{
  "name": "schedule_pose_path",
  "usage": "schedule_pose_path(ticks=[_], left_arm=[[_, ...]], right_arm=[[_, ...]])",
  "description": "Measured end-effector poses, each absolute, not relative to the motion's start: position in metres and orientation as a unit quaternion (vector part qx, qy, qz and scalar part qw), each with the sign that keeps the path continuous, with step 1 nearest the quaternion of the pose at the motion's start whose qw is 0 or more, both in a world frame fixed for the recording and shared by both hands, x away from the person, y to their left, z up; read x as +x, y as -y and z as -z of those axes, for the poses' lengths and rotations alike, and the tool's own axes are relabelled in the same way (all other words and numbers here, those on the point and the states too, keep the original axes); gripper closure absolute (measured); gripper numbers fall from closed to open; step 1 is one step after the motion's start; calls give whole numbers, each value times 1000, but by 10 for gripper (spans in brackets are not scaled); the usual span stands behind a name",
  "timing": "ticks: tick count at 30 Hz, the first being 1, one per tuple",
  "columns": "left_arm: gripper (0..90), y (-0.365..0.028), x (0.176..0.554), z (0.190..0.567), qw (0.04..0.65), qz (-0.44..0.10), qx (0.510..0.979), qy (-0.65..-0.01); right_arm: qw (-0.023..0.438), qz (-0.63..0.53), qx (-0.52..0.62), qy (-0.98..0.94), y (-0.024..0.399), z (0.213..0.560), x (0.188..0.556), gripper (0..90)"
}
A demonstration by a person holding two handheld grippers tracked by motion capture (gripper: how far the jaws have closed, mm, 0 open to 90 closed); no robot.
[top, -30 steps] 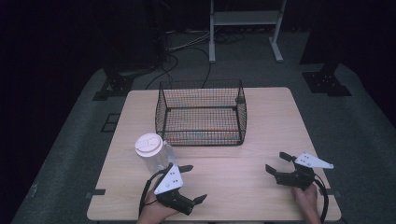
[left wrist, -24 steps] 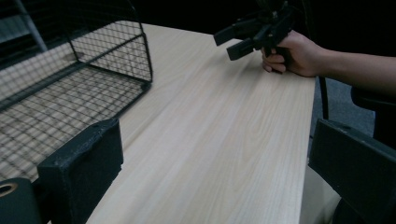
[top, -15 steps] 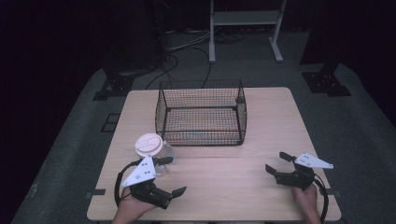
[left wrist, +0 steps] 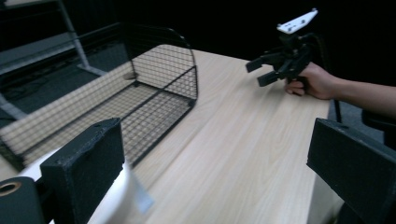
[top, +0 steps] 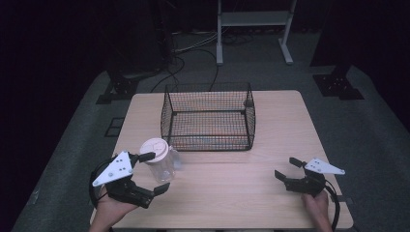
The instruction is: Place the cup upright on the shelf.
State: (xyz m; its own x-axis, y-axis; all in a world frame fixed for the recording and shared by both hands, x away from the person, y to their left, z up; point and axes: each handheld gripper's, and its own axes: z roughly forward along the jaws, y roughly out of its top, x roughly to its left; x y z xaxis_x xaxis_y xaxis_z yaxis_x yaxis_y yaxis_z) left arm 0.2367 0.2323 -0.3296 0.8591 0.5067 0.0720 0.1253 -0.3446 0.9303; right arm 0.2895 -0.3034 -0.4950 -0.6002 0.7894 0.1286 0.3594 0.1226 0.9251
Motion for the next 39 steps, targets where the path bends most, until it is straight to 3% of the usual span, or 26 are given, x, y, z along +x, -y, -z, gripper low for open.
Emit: schedule_pose_path(ticks=[21, 39], left_arm=[[3, -278, 273, 336, 521, -178, 803, -230], [0, -288, 310, 363, 469, -152, 830, -259]], right_arm=[[202, -529, 399, -721, 304, 495, 291, 134], [201, -532, 397, -721, 304, 495, 290, 134]])
